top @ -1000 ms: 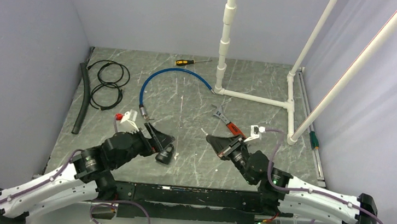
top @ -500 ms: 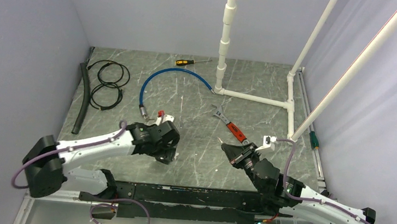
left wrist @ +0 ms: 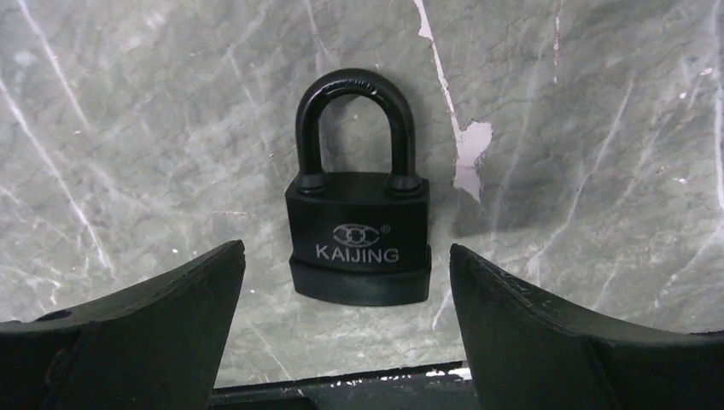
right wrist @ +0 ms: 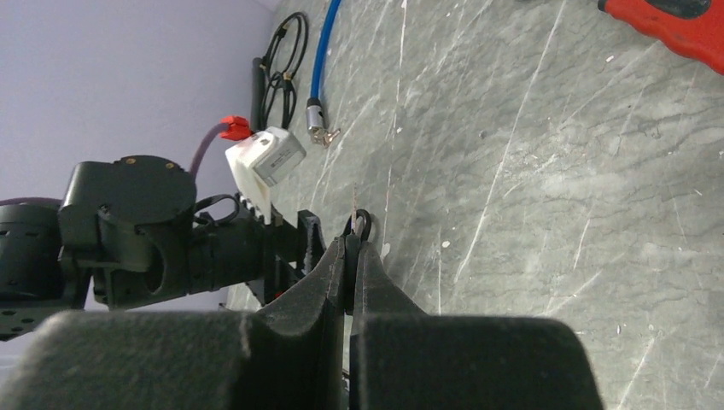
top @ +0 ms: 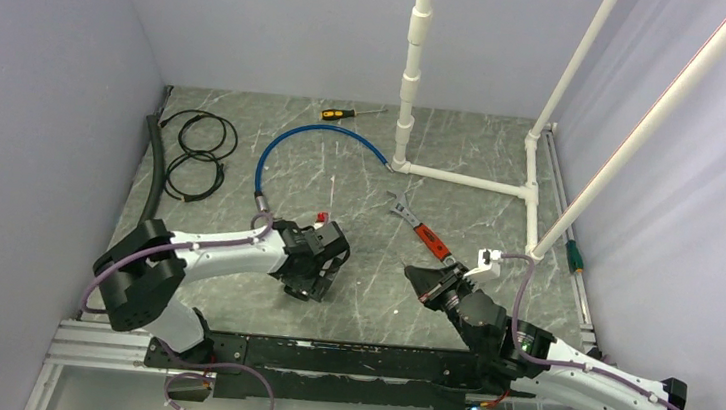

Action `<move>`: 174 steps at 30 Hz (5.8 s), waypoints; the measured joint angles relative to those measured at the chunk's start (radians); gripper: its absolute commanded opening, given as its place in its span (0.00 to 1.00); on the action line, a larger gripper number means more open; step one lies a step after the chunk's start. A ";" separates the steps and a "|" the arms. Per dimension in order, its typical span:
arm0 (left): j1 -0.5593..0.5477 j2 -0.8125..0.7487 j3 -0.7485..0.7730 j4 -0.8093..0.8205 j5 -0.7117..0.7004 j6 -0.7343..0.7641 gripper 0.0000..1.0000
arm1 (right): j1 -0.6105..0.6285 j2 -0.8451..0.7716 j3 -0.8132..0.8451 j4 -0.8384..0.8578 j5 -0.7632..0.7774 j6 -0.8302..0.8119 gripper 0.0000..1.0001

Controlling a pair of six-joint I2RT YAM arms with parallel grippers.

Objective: Unlock with the key

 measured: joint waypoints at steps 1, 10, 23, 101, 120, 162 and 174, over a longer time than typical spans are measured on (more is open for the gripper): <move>0.004 0.012 0.000 0.010 0.008 0.007 0.92 | 0.000 0.000 -0.001 0.000 0.000 0.000 0.00; 0.068 0.039 0.000 0.073 0.070 0.039 0.78 | 0.000 -0.012 -0.008 -0.002 -0.001 0.012 0.00; 0.076 0.077 -0.006 0.112 0.119 0.022 0.35 | 0.000 -0.022 -0.012 -0.024 -0.002 0.023 0.00; 0.542 -0.475 -0.521 0.911 0.894 -0.983 0.00 | 0.179 0.597 0.174 0.474 -0.244 -0.471 0.00; 0.542 -0.526 -0.521 0.893 0.906 -0.935 0.00 | 0.194 0.658 0.216 0.519 -0.225 -0.484 0.00; 0.542 -0.560 -0.167 -0.009 0.694 -0.741 0.00 | 0.438 0.939 0.373 0.410 -0.097 -1.734 0.00; 0.542 -0.498 -0.130 -0.285 0.592 -0.742 0.00 | 0.478 0.982 0.486 0.355 -0.112 -1.886 0.00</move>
